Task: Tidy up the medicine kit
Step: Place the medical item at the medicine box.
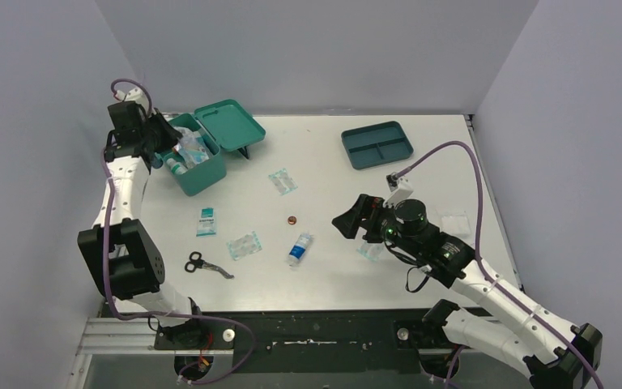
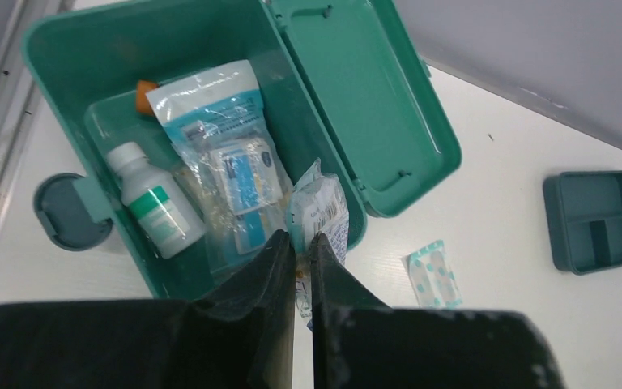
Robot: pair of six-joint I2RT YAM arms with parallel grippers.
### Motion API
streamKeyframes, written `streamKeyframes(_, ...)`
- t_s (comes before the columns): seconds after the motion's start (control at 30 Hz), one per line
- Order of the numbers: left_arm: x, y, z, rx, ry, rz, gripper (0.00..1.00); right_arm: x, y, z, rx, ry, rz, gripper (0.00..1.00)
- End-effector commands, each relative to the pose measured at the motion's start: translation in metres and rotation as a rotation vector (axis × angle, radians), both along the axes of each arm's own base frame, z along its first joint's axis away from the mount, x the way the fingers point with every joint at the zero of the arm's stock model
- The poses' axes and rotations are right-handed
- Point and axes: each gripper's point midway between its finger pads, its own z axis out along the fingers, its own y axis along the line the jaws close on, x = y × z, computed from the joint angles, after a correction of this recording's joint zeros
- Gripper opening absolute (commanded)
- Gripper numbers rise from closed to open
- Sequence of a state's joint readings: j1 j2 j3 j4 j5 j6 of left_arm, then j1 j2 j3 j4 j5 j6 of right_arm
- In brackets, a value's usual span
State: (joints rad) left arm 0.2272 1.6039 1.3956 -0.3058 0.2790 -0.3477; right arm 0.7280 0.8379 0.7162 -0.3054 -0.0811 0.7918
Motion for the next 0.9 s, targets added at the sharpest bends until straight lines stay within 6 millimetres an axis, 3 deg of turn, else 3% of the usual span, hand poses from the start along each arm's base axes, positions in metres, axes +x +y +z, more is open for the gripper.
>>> streamKeyframes(0.0, 0.017, 0.031, 0.016, 0.084, -0.039, 0.054, 0.0, 0.009, 0.001, 0.025, 0.006, -0.069, -0.012, 1.0)
streamKeyframes(0.3, 0.032, 0.056, -0.017, 0.097, 0.027, 0.091, 0.0, 0.01, 0.001, 0.03, 0.012, -0.069, -0.02, 1.0)
streamKeyframes(0.7, 0.045, 0.058, -0.046, 0.066, 0.064, 0.093, 0.0, 0.009, 0.0, 0.029, 0.015, -0.06, -0.028, 1.0)
streamKeyframes(0.8, 0.045, 0.061, -0.05, 0.071, 0.081, 0.11, 0.07, 0.009, -0.001, 0.029, 0.015, -0.058, -0.03, 1.0)
streamKeyframes(0.87, 0.042, 0.067, -0.052, 0.086, 0.103, 0.136, 0.17, 0.009, -0.001, 0.029, 0.014, -0.057, -0.03, 1.0)
